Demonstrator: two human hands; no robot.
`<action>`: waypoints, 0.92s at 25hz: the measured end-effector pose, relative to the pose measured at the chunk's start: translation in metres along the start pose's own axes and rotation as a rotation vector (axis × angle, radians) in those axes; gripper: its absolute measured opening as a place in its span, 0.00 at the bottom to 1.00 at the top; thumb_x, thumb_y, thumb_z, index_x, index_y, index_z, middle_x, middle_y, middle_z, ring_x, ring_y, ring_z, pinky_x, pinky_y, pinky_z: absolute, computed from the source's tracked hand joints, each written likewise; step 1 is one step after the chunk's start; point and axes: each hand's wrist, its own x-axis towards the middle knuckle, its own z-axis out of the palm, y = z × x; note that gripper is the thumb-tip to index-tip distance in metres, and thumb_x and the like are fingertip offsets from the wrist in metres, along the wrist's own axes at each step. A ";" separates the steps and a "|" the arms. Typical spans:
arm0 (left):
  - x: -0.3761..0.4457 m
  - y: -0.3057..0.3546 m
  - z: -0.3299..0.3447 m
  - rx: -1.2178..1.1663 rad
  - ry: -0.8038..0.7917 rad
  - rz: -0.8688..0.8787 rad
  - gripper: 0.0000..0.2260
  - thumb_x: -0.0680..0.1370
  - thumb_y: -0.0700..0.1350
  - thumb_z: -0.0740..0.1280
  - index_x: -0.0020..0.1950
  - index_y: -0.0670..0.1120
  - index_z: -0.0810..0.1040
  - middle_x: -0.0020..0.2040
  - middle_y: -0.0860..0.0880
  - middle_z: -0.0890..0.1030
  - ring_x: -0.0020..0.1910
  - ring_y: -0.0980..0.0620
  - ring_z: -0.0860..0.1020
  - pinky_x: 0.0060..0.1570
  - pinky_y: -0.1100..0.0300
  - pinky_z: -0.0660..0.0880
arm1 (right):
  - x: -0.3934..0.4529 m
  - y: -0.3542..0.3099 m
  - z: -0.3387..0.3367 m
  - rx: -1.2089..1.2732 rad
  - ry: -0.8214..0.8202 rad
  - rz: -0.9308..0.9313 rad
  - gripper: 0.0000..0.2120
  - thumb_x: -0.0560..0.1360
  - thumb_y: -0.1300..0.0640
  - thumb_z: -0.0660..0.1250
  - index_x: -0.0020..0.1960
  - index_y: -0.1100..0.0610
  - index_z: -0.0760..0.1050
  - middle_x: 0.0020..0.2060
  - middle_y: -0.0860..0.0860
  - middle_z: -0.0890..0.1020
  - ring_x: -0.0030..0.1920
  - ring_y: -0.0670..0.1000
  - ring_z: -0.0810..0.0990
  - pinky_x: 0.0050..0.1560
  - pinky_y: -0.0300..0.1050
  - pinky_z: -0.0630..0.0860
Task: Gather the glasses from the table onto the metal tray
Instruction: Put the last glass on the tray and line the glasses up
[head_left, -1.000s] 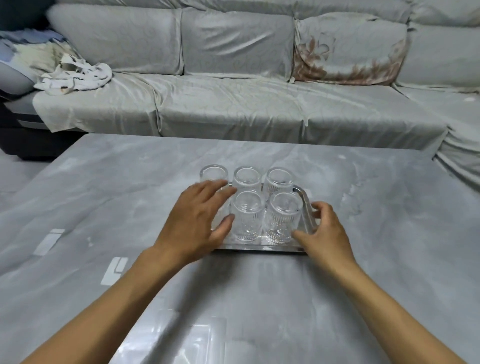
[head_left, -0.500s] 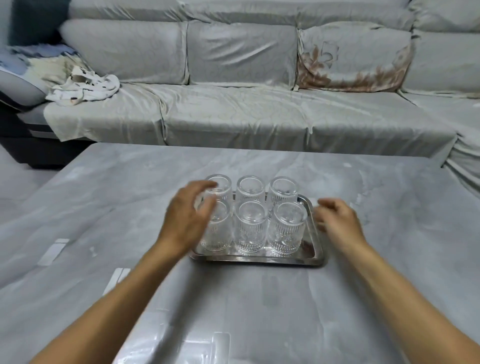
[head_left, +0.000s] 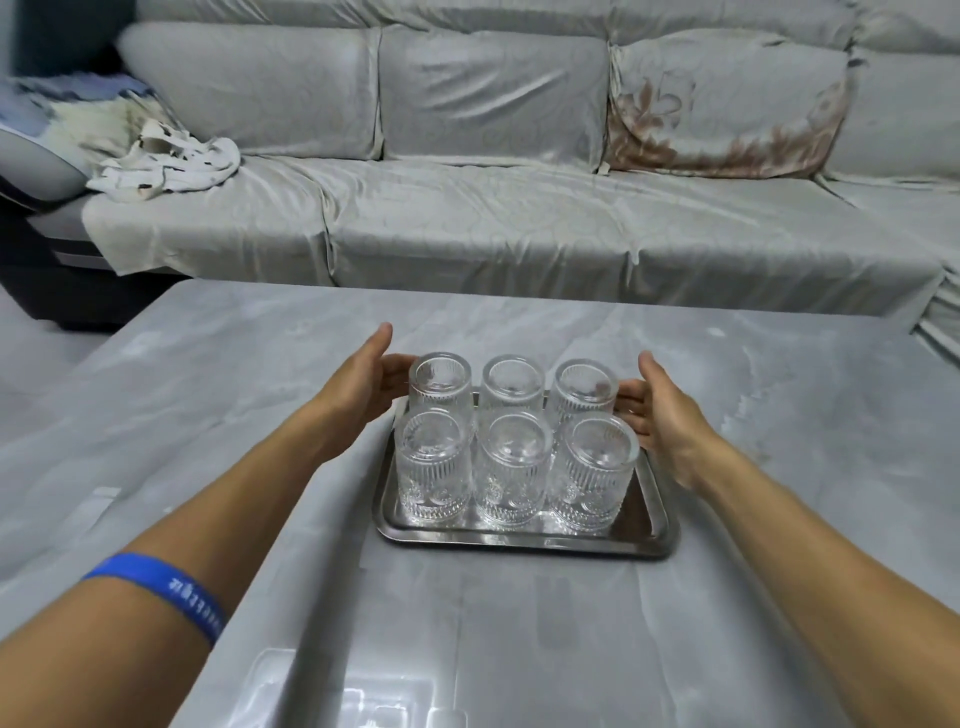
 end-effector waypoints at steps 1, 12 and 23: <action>-0.001 0.004 -0.001 0.046 0.010 0.020 0.30 0.79 0.64 0.47 0.58 0.47 0.81 0.57 0.50 0.83 0.60 0.53 0.77 0.66 0.52 0.62 | -0.002 -0.003 0.000 -0.053 0.009 -0.036 0.29 0.78 0.35 0.50 0.51 0.55 0.79 0.50 0.53 0.85 0.51 0.50 0.82 0.53 0.47 0.75; 0.026 0.077 0.068 0.639 -0.304 0.270 0.37 0.76 0.69 0.48 0.56 0.41 0.81 0.55 0.43 0.83 0.54 0.48 0.81 0.65 0.47 0.71 | 0.023 -0.080 0.068 -0.740 -0.291 -0.278 0.38 0.70 0.27 0.44 0.47 0.52 0.82 0.50 0.51 0.85 0.54 0.51 0.80 0.66 0.56 0.70; 0.000 -0.005 -0.008 0.032 0.098 0.020 0.35 0.77 0.68 0.45 0.54 0.44 0.82 0.52 0.47 0.85 0.50 0.53 0.82 0.46 0.63 0.67 | 0.000 -0.005 -0.011 0.053 0.006 0.007 0.39 0.77 0.32 0.44 0.60 0.63 0.77 0.55 0.60 0.82 0.53 0.58 0.80 0.60 0.51 0.73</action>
